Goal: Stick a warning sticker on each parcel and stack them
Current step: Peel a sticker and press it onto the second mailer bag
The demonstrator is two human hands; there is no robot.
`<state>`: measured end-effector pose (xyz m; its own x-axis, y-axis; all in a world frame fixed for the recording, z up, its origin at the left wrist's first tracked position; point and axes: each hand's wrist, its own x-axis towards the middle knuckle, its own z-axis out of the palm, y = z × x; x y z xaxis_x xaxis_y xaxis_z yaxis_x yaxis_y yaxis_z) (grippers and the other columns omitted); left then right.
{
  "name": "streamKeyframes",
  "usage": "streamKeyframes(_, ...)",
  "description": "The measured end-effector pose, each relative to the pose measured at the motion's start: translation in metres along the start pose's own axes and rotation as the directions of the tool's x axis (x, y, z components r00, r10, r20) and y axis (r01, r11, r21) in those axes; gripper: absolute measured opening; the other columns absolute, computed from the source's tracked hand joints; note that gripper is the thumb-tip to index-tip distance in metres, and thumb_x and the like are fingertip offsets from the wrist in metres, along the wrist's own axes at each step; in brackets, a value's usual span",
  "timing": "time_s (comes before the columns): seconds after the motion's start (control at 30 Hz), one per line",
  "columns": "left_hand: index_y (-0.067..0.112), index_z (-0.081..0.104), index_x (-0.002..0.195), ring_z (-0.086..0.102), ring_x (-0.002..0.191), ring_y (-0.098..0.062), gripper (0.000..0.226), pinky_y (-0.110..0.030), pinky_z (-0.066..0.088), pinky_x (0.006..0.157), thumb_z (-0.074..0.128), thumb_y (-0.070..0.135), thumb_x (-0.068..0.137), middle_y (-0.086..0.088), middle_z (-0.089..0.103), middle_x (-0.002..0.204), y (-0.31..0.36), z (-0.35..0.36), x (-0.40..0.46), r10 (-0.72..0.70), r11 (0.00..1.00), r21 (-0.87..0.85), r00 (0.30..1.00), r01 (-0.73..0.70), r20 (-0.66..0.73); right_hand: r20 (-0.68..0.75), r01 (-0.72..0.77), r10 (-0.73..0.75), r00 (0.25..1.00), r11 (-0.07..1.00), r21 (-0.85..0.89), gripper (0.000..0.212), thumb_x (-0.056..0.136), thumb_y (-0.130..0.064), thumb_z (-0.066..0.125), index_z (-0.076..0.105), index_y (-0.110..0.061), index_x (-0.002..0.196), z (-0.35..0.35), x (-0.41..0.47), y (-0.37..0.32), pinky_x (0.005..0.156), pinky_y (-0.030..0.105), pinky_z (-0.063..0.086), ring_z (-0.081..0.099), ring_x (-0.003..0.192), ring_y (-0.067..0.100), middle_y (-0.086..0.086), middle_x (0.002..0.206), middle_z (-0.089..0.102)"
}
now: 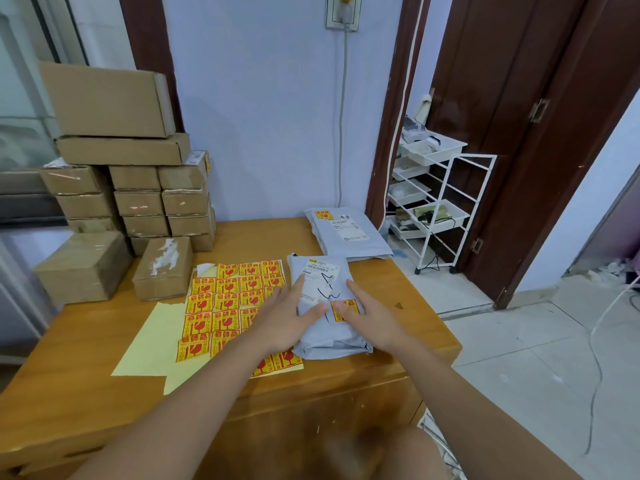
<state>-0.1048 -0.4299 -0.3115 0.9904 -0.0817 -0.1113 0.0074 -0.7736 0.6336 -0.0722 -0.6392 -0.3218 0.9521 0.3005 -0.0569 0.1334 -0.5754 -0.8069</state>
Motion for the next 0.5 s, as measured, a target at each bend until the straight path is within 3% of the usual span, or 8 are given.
streamKeyframes(0.1,0.030,-0.001,0.165,-0.003,0.159,-0.026,0.088,-0.045,0.006,0.126,0.033,0.075,0.097,-0.003,0.001,0.173,0.005,0.004,-0.002,-0.025,0.996,0.091,1.000,0.023,0.016,-0.010,-0.011,0.011,1.000,1.000,-0.009,0.076,0.097,-0.060,0.051,0.020,-0.032,0.161,0.005,-0.003,0.000,0.087,0.012,0.038,0.045,0.122,0.005,-0.010,0.157,0.039)
streamKeyframes(0.23,0.026,-0.006,0.165,-0.005,0.159,-0.027,0.088,-0.042,0.003,0.126,0.033,0.071,0.099,-0.004,-0.003,0.172,0.007,0.005,-0.003,0.005,0.994,0.110,1.000,-0.007,0.022,-0.069,0.004,-0.010,0.998,0.996,-0.093,0.074,0.100,-0.057,0.049,0.019,-0.027,0.161,0.009,-0.006,-0.004,0.096,0.021,0.036,0.045,0.137,0.015,-0.006,0.157,0.041)
streamKeyframes(0.3,0.029,-0.007,0.164,0.001,0.159,-0.026,0.090,-0.045,0.010,0.126,0.037,0.071,0.098,0.002,-0.002,0.172,0.004,0.004,0.000,0.027,0.999,0.034,0.999,-0.028,0.019,-0.107,0.031,-0.045,0.993,0.991,-0.132,0.076,0.099,-0.058,0.049,0.019,-0.026,0.162,0.011,-0.005,-0.004,0.082,0.016,0.039,0.053,0.118,0.013,-0.004,0.142,0.054)
streamKeyframes(0.37,0.034,-0.007,0.164,0.015,0.157,-0.022,0.093,-0.044,0.028,0.123,0.042,0.075,0.095,0.011,0.003,0.171,0.000,0.000,0.005,0.067,0.994,-0.088,0.998,-0.068,-0.017,-0.143,0.065,-0.084,0.986,0.989,-0.130,0.078,0.098,-0.060,0.049,0.018,-0.026,0.162,0.011,-0.001,-0.009,0.065,0.012,0.033,0.047,0.098,0.010,-0.001,0.121,0.060)
streamKeyframes(0.43,0.034,-0.004,0.164,0.020,0.155,-0.017,0.094,-0.038,0.035,0.118,0.047,0.071,0.094,0.014,0.005,0.170,-0.001,-0.008,0.012,0.099,0.976,-0.187,0.992,-0.113,-0.083,-0.167,0.103,-0.123,0.978,0.987,-0.127,0.079,0.098,-0.059,0.050,0.019,-0.025,0.162,0.007,0.009,-0.020,0.067,0.013,0.033,0.047,0.100,0.011,0.000,0.118,0.059)
streamKeyframes(0.5,0.035,-0.002,0.164,0.027,0.154,-0.019,0.094,-0.037,0.040,0.114,0.051,0.069,0.094,0.012,0.011,0.171,-0.002,-0.021,0.024,0.110,0.962,-0.233,0.984,-0.141,-0.141,-0.183,0.143,-0.167,0.969,0.980,-0.141,0.078,0.099,-0.053,0.053,0.020,-0.022,0.162,0.000,0.025,-0.036,0.082,0.024,0.043,0.055,0.116,0.018,0.002,0.132,0.059)
